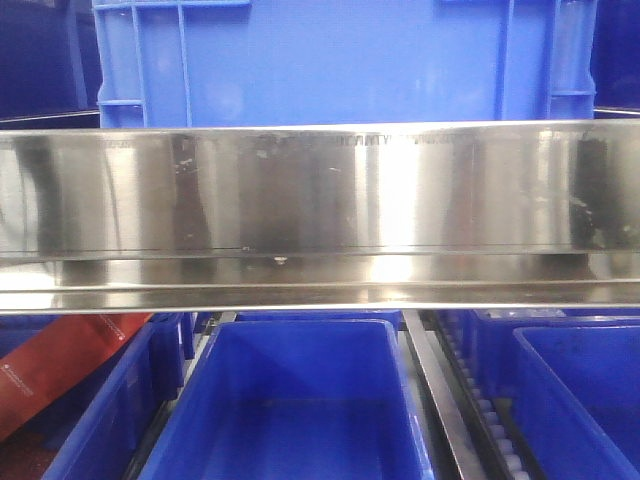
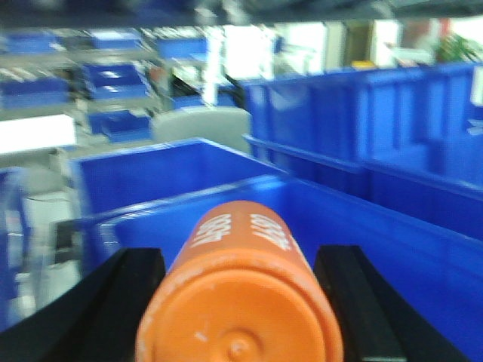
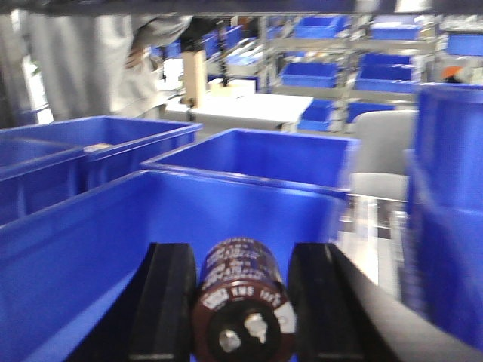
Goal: Place cylindrical capacitor in blue bin on shelf
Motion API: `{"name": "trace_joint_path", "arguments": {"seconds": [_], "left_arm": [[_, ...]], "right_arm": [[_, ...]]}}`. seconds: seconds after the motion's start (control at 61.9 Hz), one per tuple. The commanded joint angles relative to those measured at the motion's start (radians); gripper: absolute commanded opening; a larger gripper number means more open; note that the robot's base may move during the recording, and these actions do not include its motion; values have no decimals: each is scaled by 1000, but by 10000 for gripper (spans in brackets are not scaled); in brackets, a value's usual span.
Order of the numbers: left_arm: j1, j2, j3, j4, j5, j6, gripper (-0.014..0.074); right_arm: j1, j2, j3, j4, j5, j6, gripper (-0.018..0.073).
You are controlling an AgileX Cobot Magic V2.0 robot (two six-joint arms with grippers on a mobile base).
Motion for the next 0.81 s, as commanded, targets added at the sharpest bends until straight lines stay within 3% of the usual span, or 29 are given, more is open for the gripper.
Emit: {"name": "trace_joint_path", "arguments": {"seconds": [0.0,0.161,0.339,0.404,0.517,0.646,0.711,0.791], "left_arm": [[-24,79,-59,5,-53,0,-111],[-29,194,-109,-26,-90,0,-111],[-29,245,-109,-42,-90,0,-108],[-29,246,-109,-49,-78,0,-64],[-29,246,-109,-49,-79,0,148],[-29,246,-109,-53,-81,0,507],[-29,246,-109,-73,-81,0,605],[-29,246,-109,-73,-81,0,610]], "right_arm": [[26,77,-49,-7,-62,-6,-165],[44,208,-103,-7,-90,-6,-142],[48,294,-137,4,-102,-6,150],[48,306,-141,10,-106,-6,244],[48,309,-141,10,-106,-6,356],[48,309,-141,10,-106,-6,430],[48,307,-141,10,-106,-6,438],[48,294,-141,10,-106,-6,432]]}}
